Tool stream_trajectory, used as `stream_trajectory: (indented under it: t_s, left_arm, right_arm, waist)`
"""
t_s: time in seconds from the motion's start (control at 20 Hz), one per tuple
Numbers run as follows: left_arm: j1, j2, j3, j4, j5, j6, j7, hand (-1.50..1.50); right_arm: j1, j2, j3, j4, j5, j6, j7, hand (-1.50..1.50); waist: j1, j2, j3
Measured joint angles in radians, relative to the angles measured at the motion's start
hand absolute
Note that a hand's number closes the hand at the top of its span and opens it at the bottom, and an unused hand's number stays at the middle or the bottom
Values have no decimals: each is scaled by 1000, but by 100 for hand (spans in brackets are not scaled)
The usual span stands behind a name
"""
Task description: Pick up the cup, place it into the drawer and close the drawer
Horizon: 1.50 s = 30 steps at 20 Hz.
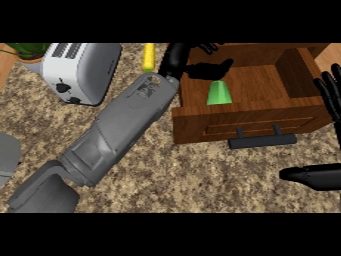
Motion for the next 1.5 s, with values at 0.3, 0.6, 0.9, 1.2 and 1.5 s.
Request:
stream_trajectory:
  t_s: [0.3, 0.6, 0.9, 1.2, 1.5]
  left_arm:
    - [5, 0, -111, 2, 17, 65, 37, -150]
    - [15, 0, -136, -58, 66, 123, -25, -150]
    - [18, 0, -102, -107, 117, 133, -94, -150]
    - [-9, 13, -33, -114, 127, 112, -84, -150]
    - [61, 97, 15, -224, 131, 87, -45, -150]
  right_arm:
    - [-14, 2, 8, 4, 4, 1, 1, -150]
    - [-12, 10, 4, 13, -84, 49, 0, -150]
    - [16, -23, 1, -31, -162, 126, 26, 150]
    - [64, -89, 46, -129, -79, 177, 63, 150]
    - [106, -118, 84, -175, 66, 179, 70, 150]
  waist:
    - [-10, 2, 0]
    - [-1, 0, 0]
    - [27, -8, -1]
    - [57, -15, -1]
    - [84, -21, -2]
